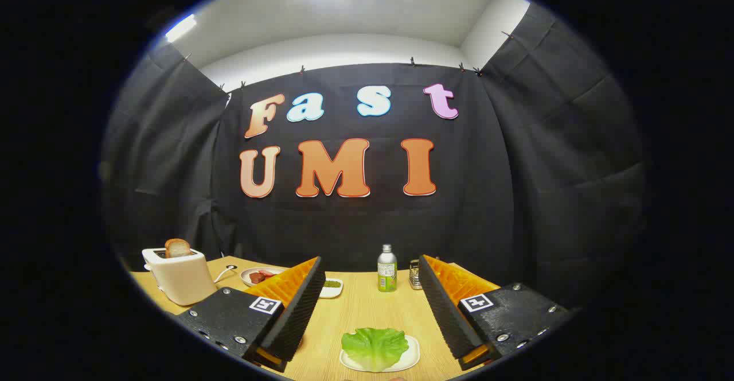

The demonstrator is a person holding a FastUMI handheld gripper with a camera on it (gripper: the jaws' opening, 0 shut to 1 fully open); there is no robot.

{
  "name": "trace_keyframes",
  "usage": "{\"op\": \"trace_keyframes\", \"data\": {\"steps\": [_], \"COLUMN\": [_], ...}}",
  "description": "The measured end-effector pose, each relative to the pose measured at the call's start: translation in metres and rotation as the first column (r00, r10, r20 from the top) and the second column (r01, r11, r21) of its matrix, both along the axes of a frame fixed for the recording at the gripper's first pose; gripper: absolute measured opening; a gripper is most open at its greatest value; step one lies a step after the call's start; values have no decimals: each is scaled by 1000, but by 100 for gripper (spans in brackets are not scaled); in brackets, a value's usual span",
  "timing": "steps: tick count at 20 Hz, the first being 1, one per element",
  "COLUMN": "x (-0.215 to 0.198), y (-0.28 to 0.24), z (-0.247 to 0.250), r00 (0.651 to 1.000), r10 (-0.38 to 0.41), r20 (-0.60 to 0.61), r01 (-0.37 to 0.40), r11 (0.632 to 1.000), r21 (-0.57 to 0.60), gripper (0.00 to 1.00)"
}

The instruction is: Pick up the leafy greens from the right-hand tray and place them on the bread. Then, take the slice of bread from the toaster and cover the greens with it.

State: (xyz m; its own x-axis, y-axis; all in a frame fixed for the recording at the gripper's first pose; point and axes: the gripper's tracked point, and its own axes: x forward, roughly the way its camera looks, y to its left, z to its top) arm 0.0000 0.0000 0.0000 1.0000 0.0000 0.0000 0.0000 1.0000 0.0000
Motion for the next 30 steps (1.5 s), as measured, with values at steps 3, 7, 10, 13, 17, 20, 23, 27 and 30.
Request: {"op": "trace_keyframes", "data": {"steps": [3, 7, 10, 13, 17, 20, 23, 27, 30], "x": [-1, 1, 3, 8, 19, 30, 42, 58, 68], "y": [3, 2, 3, 1, 7, 13, 24, 25, 23], "z": [-5, -14, -19, -30, -45, -60, -70, -86, -94], "r00": [1000, 1000, 1000, 999, 996, 993, 989, 983, 978], "r10": [10, 9, 10, 3, 10, 12, 27, 11, 4], "r20": [-14, -19, -28, -50, -91, -121, -147, -186, -209], "r01": [-10, -9, -11, -5, -12, -16, -30, -19, -11], "r11": [1000, 1000, 1000, 999, 1000, 999, 999, 999, 999], "r21": [3, -22, -27, -36, -24, -31, -23, -45, -30], "gripper": [98, 97, 98, 98, 98, 98, 98, 98, 98]}}
